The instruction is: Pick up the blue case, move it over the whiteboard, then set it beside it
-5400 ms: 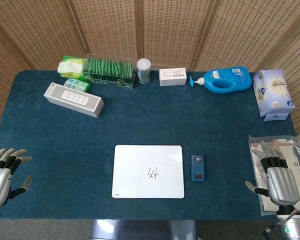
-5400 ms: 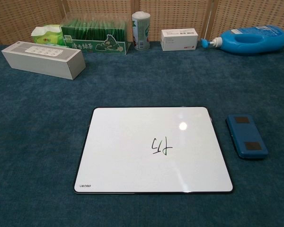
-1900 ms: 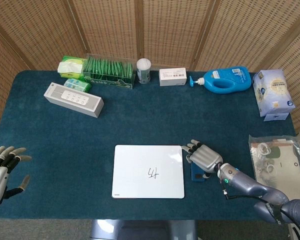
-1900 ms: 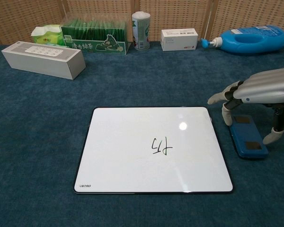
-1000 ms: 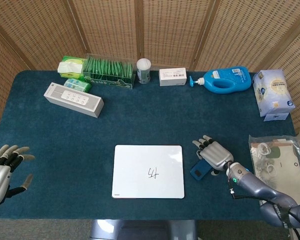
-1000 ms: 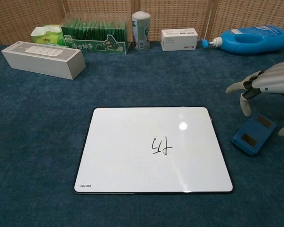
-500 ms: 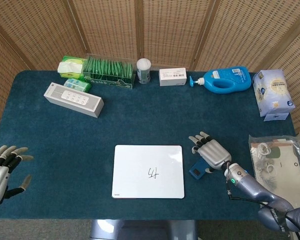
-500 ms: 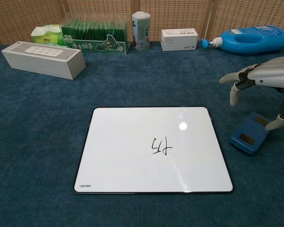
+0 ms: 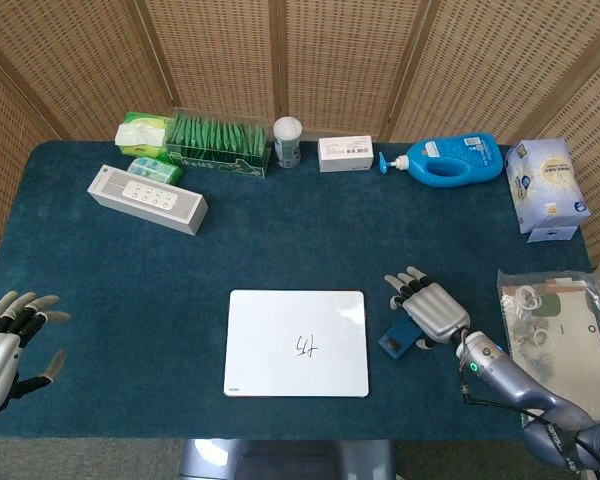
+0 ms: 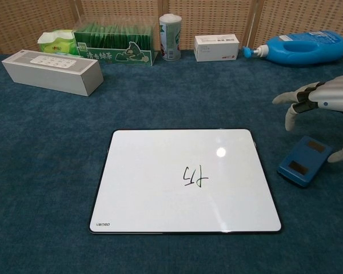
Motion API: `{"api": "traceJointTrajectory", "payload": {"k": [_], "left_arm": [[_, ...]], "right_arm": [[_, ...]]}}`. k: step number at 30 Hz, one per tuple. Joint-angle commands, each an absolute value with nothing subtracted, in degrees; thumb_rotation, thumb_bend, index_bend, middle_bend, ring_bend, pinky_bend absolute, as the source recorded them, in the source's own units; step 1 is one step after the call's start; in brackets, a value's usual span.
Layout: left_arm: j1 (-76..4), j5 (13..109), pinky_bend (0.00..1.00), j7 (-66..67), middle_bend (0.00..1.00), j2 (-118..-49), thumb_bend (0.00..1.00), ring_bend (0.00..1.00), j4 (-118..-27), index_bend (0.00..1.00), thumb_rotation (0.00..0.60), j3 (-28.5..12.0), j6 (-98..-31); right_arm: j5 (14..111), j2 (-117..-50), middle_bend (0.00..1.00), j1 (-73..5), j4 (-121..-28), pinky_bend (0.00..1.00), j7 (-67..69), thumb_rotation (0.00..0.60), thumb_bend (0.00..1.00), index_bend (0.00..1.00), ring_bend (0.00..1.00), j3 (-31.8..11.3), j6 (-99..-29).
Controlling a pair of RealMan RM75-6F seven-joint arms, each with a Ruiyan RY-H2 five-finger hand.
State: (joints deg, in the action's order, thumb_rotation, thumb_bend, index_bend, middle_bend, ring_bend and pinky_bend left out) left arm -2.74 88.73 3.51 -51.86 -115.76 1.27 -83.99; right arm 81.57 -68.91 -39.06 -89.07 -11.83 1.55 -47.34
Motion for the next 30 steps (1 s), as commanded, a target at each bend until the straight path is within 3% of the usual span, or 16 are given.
{"api": "traceJointTrajectory", "payload": {"k": [1,30], "left_arm": [[-2.7,88.7,0.04,3.7,0.21,-51.8,0.46,0.13,-115.9,0.31,0.6,1.3,-84.0],[-2.8,88.3,0.04,4.1,0.21,-51.9,0.46,0.13,-116.1,0.31,0.6,1.2,-83.9]], "right_arm": [[82.3,-69.4,0.0,-38.5,-87.9,0.01,-11.1,0.6,0.04,0.3,0.0,2.1,-47.7],[85.6,-73.0,0.0,-38.3,-82.3,0.01,-7.3,0.6,0.04,0.3,0.0,2.5,-47.5]]}}
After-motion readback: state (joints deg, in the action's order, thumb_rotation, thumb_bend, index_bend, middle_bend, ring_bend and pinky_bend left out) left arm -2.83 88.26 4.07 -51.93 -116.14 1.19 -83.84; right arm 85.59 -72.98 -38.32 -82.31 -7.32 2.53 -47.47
